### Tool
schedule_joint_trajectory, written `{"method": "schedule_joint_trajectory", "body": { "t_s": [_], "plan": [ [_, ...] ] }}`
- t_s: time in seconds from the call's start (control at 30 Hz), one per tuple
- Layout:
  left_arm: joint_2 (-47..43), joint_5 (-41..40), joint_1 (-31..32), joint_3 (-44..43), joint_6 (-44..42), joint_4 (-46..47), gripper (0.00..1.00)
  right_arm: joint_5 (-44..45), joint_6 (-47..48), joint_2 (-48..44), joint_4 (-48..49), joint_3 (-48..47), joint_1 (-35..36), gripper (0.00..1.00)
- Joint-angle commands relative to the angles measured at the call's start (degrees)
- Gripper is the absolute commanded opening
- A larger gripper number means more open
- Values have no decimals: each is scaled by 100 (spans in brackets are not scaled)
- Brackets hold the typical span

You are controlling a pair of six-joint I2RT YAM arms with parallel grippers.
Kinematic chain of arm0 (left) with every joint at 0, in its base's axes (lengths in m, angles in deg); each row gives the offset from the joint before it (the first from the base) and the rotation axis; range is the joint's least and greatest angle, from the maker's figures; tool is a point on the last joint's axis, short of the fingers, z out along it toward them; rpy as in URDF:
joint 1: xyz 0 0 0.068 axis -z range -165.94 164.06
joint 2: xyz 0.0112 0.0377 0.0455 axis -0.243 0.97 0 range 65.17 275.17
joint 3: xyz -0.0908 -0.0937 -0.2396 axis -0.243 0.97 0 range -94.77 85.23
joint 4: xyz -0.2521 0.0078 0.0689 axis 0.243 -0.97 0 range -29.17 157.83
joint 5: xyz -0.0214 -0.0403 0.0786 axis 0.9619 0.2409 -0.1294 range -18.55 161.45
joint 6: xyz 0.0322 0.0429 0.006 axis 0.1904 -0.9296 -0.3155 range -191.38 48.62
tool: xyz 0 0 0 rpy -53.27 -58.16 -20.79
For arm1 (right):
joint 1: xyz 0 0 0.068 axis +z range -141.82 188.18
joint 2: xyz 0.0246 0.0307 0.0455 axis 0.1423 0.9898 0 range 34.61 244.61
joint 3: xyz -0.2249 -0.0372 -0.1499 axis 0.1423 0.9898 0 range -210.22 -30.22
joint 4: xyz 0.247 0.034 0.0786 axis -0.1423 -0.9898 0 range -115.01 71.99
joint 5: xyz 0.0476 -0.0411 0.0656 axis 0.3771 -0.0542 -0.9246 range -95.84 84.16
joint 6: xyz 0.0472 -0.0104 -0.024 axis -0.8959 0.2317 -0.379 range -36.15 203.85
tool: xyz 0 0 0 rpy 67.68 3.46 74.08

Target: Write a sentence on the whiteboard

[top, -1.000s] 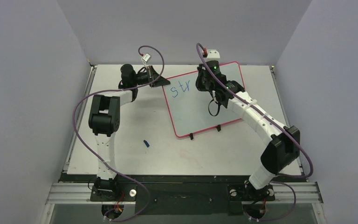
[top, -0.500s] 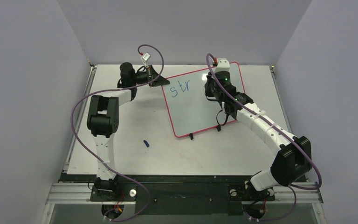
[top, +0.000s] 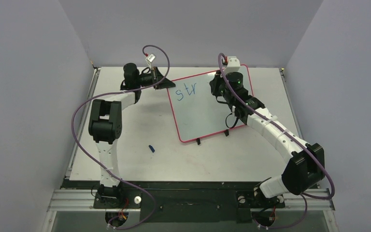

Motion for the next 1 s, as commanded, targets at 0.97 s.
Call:
{"method": "schedule_joint_trajectory", "body": {
  "t_s": [0.97],
  "plan": [
    [-491,233,46,-47,-181,208,0,-400,-260,1495,162,-958,-15,0]
  ]
}}
